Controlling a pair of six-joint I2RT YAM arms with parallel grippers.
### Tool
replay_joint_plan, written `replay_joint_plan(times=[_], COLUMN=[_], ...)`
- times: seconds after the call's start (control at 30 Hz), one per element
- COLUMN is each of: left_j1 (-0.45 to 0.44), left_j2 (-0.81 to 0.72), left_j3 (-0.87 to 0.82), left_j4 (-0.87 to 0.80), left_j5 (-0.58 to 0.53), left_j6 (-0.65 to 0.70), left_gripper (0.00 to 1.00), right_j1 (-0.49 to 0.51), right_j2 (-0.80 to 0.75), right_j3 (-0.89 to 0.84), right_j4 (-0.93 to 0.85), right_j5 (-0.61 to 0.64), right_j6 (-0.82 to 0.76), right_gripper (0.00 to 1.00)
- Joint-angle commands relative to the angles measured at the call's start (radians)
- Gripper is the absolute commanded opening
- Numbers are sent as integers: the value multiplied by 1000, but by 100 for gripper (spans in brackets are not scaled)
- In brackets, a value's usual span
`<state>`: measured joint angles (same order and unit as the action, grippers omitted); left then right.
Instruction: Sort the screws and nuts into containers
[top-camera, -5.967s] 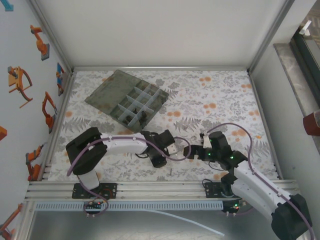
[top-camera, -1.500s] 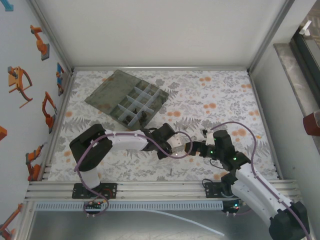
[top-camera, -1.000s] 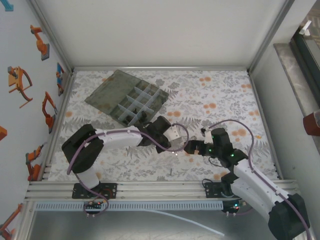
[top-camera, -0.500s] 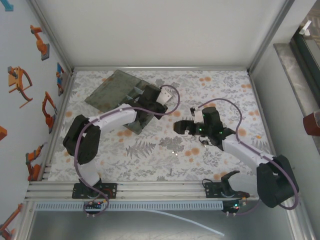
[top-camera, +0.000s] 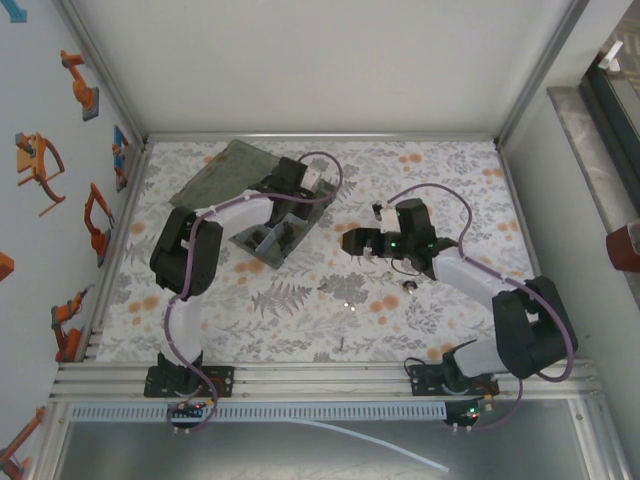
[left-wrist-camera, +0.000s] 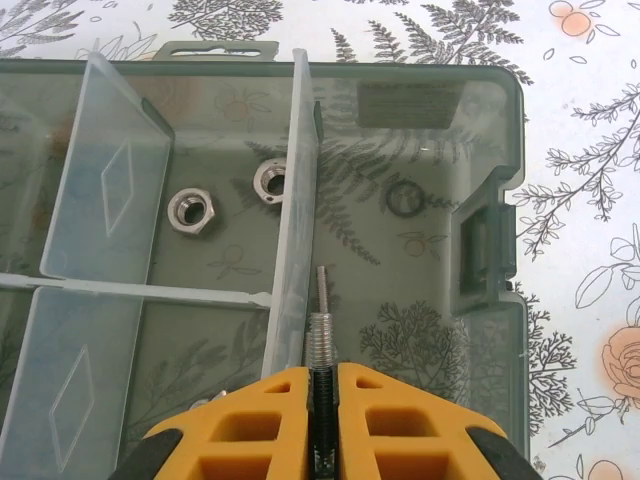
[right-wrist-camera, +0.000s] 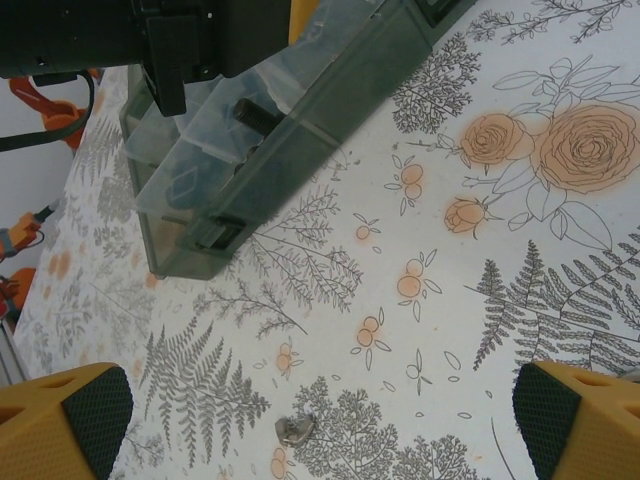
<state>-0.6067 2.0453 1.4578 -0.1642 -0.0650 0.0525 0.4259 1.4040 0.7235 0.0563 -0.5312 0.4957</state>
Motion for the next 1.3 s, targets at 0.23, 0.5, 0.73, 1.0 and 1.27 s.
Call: replay_joint_plan(times=[0.23,0.5,0.73,1.0,1.27], left_j1=[-4,-13,-56,-204,-339], left_j2=[-1,-119,-380,-537,-401], left_j3=[18,-71,-295,-484,-470], left_j4=[20,73,49,-147,-191], left_j5=[65,80,71,64,65], left_j6=[0,-36,-37,-60,-55], left_gripper=[14,18,19,29,35], right_j1=[-7,-7,-12,-11,-9], right_j2=[22,-75,-203,-241,-330], right_j3=[39,-22,-124,-179,-250], right_j4=[-22,-51,-126,-160,-126], right_j5=[1,19,66,45,35], right_j6=[-16,-22,-30,-40,-17], right_gripper=[99,99,99,99,99])
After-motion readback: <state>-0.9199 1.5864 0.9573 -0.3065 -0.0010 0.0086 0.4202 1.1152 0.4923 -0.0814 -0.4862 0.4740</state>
